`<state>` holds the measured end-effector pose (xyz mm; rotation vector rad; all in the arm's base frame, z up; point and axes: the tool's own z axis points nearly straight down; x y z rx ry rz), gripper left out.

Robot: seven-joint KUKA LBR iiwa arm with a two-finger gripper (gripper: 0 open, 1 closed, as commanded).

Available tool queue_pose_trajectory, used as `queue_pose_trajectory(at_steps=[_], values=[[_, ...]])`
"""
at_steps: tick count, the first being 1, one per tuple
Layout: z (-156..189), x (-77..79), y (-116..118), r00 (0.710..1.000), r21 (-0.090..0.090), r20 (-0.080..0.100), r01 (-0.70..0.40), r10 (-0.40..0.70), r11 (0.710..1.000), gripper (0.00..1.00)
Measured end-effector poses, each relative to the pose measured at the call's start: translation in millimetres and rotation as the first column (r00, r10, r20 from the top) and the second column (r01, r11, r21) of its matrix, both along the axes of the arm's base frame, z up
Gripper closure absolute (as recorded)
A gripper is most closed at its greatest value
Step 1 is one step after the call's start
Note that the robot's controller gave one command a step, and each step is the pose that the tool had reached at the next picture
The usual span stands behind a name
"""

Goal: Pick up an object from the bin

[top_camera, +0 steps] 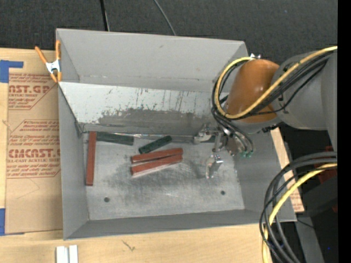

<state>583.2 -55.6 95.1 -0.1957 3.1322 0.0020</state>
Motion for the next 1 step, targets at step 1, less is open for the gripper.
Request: queue_pose_trajectory(at_steps=[1], values=[[-16.2,-1.0,33.4,1.000,-0.003,-0.001,-0.021,0.021,1.000,0.00]])
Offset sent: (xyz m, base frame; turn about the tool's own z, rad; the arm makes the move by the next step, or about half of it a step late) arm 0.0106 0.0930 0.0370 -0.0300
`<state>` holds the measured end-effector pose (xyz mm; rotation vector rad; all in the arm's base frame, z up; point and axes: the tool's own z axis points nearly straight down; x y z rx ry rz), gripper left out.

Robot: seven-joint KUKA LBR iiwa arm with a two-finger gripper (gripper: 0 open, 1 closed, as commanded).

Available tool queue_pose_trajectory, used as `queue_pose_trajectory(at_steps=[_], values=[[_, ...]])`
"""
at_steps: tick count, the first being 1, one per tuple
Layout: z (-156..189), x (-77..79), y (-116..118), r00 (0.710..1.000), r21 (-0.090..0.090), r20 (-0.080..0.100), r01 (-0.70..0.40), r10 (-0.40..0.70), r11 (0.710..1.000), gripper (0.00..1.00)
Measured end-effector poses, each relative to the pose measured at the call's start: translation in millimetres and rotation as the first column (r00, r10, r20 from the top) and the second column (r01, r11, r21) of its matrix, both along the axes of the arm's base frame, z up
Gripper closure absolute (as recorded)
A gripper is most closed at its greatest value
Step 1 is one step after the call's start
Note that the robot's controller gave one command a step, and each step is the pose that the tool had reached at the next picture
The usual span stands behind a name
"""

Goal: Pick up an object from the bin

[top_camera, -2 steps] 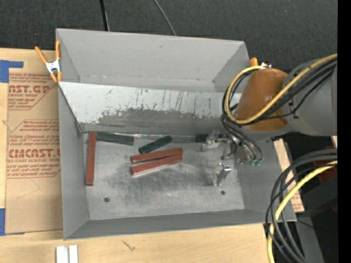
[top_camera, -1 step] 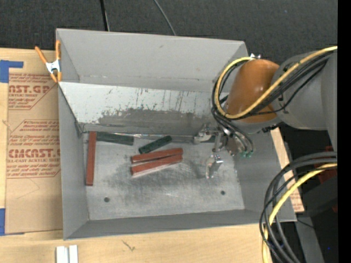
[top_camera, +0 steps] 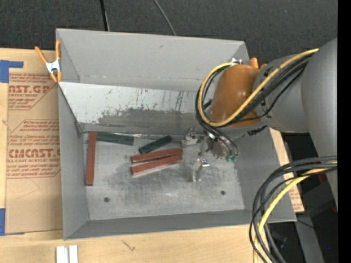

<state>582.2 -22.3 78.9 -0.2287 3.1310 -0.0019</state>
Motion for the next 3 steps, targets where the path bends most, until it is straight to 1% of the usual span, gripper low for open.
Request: queue_pose_trajectory(at_steps=[1,2,3], values=[[30,6.2,42,1.000,0.002,-0.005,-0.008,0.008,1.000,0.00],[-1,8.2,54,0.997,0.002,0.001,0.076,-0.076,0.997,1.00],[-1,8.2,54,0.997,0.002,0.001,0.076,-0.076,0.997,1.00]])
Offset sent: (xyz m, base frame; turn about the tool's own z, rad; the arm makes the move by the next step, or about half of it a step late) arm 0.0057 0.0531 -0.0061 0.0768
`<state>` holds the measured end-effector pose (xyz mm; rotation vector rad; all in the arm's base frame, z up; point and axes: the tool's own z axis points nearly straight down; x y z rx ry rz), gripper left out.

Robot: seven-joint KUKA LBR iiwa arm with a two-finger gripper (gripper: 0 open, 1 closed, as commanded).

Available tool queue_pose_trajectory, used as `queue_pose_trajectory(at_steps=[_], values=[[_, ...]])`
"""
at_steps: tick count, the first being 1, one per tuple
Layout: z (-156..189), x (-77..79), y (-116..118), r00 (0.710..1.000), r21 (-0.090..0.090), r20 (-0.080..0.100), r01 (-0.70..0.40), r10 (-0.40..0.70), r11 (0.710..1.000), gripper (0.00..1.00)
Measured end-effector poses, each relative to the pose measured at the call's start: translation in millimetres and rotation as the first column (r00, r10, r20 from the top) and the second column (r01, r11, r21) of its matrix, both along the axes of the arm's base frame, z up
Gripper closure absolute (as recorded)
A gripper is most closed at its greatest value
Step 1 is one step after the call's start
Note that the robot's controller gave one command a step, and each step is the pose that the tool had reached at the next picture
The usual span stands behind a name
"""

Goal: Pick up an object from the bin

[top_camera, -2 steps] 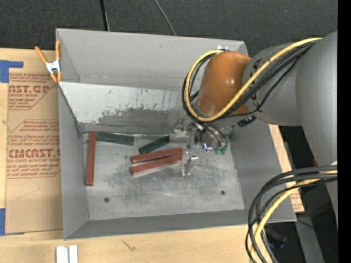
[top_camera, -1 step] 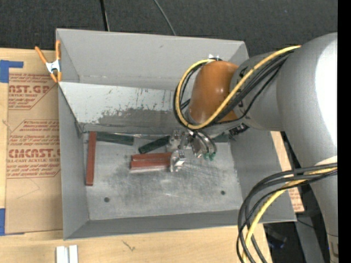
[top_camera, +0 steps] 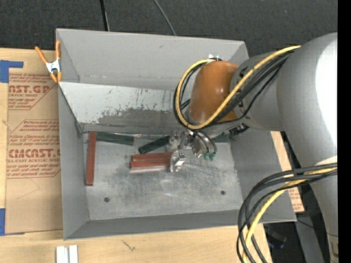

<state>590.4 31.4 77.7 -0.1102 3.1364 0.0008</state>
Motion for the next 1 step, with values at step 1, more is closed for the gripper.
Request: queue_pose_trajectory(at_steps=[1], values=[[174.2,-23.6,-1.1,1.000,0.000,0.005,0.022,-0.022,1.000,1.00]])
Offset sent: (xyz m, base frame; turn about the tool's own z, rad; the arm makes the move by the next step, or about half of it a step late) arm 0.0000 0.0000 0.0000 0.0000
